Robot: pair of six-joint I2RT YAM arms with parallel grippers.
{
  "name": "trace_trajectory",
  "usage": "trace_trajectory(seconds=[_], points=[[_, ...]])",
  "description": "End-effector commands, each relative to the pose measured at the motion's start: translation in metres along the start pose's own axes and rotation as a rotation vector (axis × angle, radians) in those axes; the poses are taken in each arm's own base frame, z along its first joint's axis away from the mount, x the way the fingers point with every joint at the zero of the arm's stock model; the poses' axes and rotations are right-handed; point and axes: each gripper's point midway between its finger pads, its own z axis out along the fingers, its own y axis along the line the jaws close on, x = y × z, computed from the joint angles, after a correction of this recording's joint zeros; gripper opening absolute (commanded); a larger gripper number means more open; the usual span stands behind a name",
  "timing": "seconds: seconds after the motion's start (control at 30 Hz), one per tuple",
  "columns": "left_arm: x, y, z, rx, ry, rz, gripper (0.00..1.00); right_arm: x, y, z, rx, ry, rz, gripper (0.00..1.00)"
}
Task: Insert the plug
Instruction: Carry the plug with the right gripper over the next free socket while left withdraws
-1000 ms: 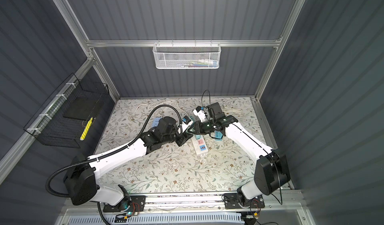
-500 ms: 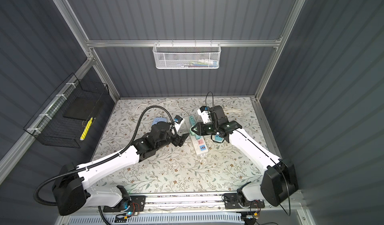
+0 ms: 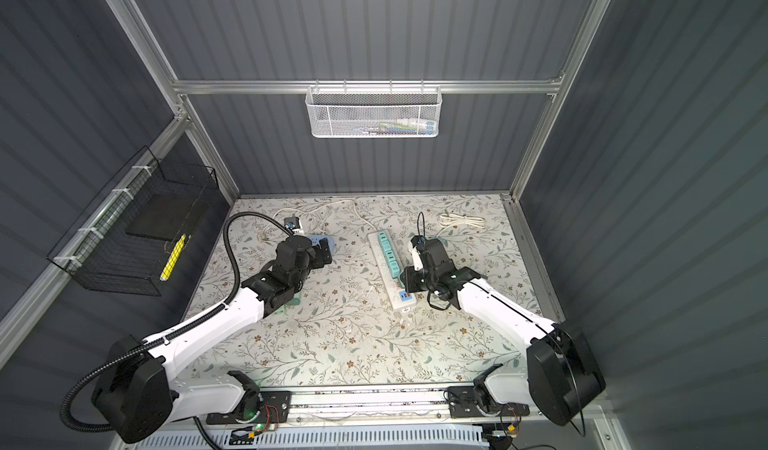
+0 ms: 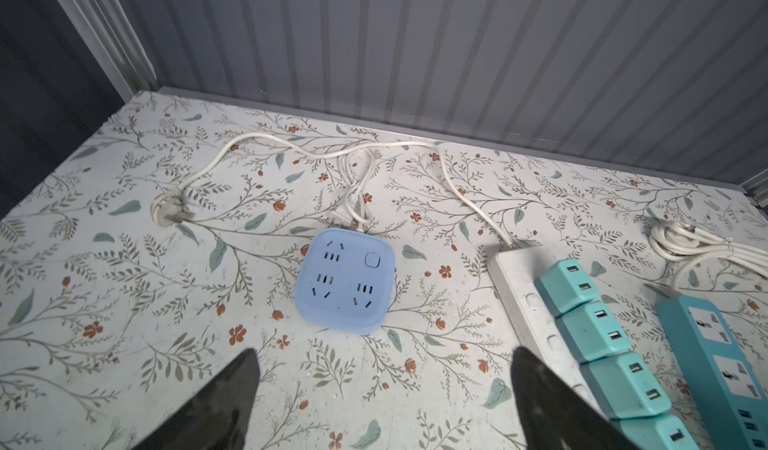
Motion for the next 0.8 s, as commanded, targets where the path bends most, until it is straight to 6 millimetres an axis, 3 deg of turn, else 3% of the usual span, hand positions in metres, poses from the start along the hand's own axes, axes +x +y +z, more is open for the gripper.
trace_trajectory(seconds=[0.0, 0.27, 0.4, 0.77], points=[[0.016, -0.005, 0.003, 0.022, 0.055, -0.034, 0.95, -0.007, -0.004, 0.010, 0.037, -0.047, -0.040, 0.17], [0.019, -0.005, 0.003, 0.022, 0.071, -0.027, 0.95, -0.001, -0.008, 0.028, 0.095, -0.025, -0.040, 0.16], [0.019, 0.008, 0.001, -0.040, 0.064, -0.028, 0.95, 0.004, -0.009, 0.038, 0.098, -0.014, -0.040, 0.17], [0.021, 0.009, -0.002, -0.025, 0.064, -0.031, 0.96, 0.013, -0.019, 0.046, 0.186, 0.007, -0.072, 0.16]])
